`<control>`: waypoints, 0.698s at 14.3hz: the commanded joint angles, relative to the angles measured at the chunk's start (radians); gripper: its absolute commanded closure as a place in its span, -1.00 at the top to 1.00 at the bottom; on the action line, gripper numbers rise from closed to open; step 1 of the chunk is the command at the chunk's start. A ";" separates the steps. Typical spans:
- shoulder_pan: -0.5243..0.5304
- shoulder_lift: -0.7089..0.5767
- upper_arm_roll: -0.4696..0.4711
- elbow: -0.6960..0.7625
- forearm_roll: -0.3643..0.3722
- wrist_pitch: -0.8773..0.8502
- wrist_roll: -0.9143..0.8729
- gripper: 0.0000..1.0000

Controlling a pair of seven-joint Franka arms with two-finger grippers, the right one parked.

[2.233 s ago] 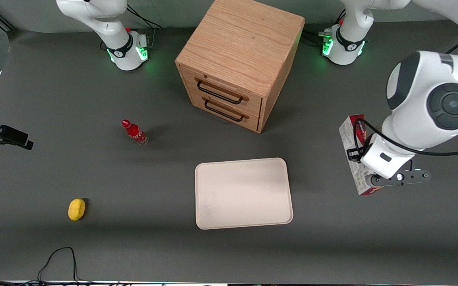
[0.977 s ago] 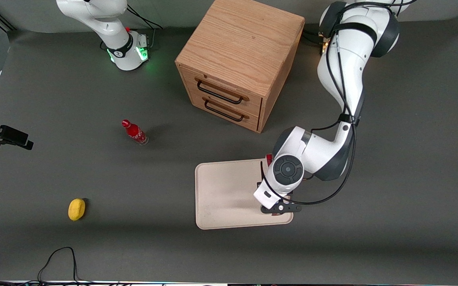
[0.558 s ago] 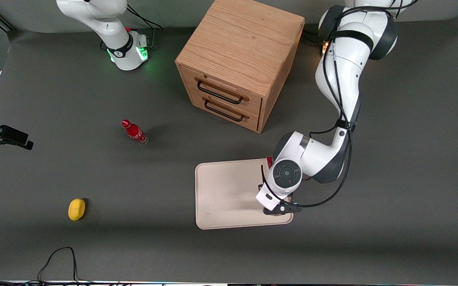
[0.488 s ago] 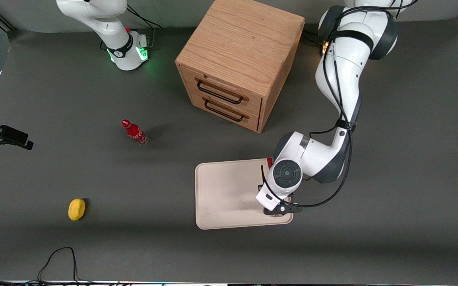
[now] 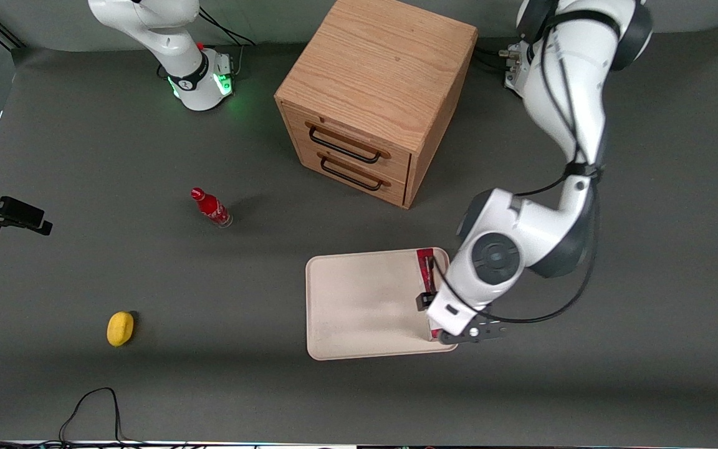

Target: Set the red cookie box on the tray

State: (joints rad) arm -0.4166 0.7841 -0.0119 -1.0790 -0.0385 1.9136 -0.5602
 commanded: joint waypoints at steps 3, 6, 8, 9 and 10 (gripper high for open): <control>0.133 -0.395 0.010 -0.382 -0.031 -0.077 0.089 1.00; 0.200 -0.563 0.013 -0.527 0.018 -0.133 0.157 1.00; 0.251 -0.670 0.013 -0.606 0.057 -0.168 0.227 1.00; 0.281 -0.725 0.013 -0.646 0.064 -0.177 0.296 1.00; 0.312 -0.782 0.013 -0.685 0.066 -0.177 0.359 1.00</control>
State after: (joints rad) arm -0.1575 0.1597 0.0093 -1.6125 0.0089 1.7273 -0.3130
